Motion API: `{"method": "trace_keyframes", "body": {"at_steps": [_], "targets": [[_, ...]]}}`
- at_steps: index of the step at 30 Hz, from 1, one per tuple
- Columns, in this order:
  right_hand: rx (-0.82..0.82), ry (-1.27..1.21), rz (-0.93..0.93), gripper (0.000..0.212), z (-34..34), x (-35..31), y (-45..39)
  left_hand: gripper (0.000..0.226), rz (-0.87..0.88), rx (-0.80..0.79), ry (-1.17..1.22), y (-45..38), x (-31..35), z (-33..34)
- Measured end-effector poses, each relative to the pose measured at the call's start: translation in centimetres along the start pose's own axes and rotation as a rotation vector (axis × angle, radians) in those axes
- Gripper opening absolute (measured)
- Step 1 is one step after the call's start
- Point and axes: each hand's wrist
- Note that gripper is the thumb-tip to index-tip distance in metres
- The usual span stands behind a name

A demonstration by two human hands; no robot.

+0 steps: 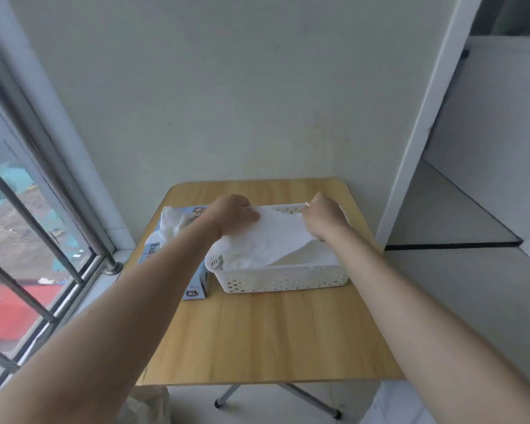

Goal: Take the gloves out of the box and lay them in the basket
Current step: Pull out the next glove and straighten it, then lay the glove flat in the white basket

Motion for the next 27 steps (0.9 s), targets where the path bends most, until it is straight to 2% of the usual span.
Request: {"method": "trace_keyframes", "body": {"at_steps": [4,7,9,11,13,15,19,22,27], "targets": [[0.061,0.312,-0.069,0.047,-0.1,1.3,0.2,0.016,-0.004,0.078,-0.079,-0.8,1.2,1.6],[0.072,0.499,-0.194,0.059,0.3,1.9,0.6,0.021,0.192,0.221,-0.268,-0.6,1.2,2.6],[0.091,0.557,-0.251,0.055,0.5,2.2,0.5,0.023,0.348,0.245,-0.248,0.2,1.6,3.2],[0.105,0.592,-0.288,0.050,0.6,2.3,0.4,0.036,0.423,0.105,-0.203,1.1,1.9,3.8],[0.107,0.633,-0.306,0.048,0.8,2.4,0.3,0.060,0.388,-0.097,-0.280,1.8,1.8,4.7],[0.086,0.687,-0.306,0.046,0.9,2.5,0.4,0.077,0.315,-0.223,-0.376,2.3,1.2,5.4],[0.056,0.703,-0.266,0.045,0.4,2.4,0.8,0.076,0.262,-0.306,-0.336,2.6,1.0,5.9],[0.087,0.638,-0.279,0.038,0.2,1.4,1.0,0.063,0.306,-0.185,-0.223,2.5,1.5,4.7],[0.079,0.423,-0.393,0.022,0.8,-3.1,1.5,0.027,0.311,0.191,-0.049,3.3,-1.1,0.9]]}}
Point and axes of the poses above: each hand's wrist, its own y-axis away from the middle knuckle, its own z-axis out of the palm, x = y × z, and after that the axes turned 4 degrees about y, right-handed
